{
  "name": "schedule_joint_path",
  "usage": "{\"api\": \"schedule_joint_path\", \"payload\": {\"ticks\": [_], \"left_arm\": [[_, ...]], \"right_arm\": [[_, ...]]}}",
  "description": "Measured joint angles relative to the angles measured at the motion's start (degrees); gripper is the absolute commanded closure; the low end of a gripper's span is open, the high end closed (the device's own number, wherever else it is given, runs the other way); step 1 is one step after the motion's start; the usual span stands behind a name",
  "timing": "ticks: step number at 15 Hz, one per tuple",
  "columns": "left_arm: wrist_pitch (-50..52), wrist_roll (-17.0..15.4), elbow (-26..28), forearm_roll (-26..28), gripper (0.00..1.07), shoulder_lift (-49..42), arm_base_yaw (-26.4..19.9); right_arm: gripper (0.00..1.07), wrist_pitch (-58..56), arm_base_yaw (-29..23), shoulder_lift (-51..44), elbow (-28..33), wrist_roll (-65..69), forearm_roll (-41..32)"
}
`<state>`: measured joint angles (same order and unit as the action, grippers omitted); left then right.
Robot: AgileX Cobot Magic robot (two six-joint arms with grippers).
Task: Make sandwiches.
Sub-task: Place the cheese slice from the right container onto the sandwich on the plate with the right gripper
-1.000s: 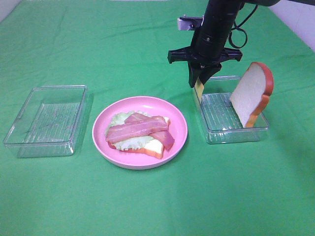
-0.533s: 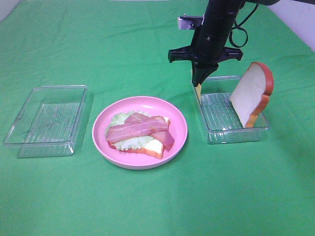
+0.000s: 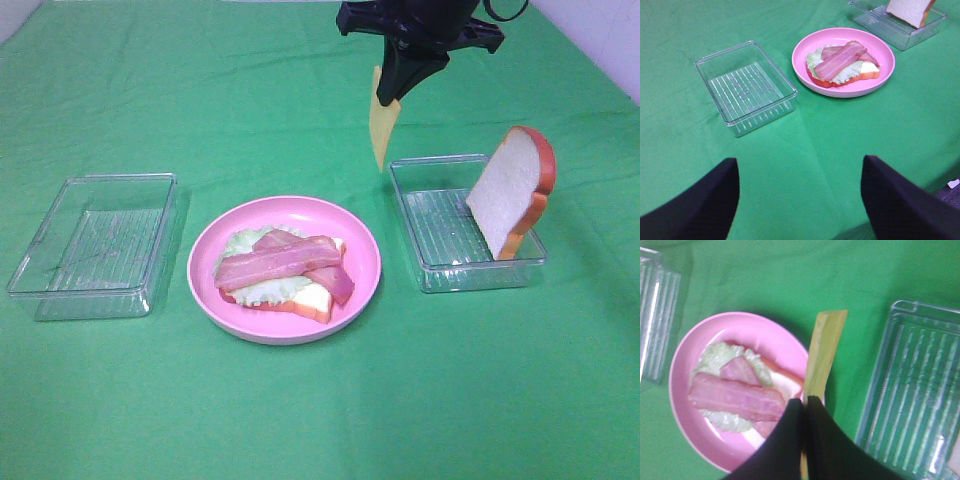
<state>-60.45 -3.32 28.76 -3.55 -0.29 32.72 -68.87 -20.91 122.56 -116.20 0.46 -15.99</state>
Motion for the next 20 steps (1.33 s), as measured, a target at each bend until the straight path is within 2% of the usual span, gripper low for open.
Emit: {"api": "schedule_joint_path", "payload": {"ticks": [6, 11, 13, 16, 20], "left_arm": [[0.0, 0.0, 0.0, 0.0, 0.40, 0.0, 0.0], [0.0, 0.0, 0.0, 0.0, 0.40, 0.0, 0.0], [0.0, 0.0, 0.0, 0.0, 0.40, 0.0, 0.0], [0.0, 0.0, 0.0, 0.0, 0.40, 0.0, 0.0], [0.0, 0.0, 0.0, 0.0, 0.40, 0.0, 0.0]], "right_arm": [[1.07, -0.9, -0.1, 1.8, 0.0, -9.0, -18.9], [1.07, -0.9, -4.5, 6.9, 0.5, -14.3, -29.8], [1.07, -1.0, -7.5, 9.5, 0.6, -14.4, -30.5], [1.07, -1.0, -8.2, 12.4, 0.8, -13.8, -28.8], [1.07, -1.0, -8.2, 14.1, 0.8, -8.2, -18.9]]}}
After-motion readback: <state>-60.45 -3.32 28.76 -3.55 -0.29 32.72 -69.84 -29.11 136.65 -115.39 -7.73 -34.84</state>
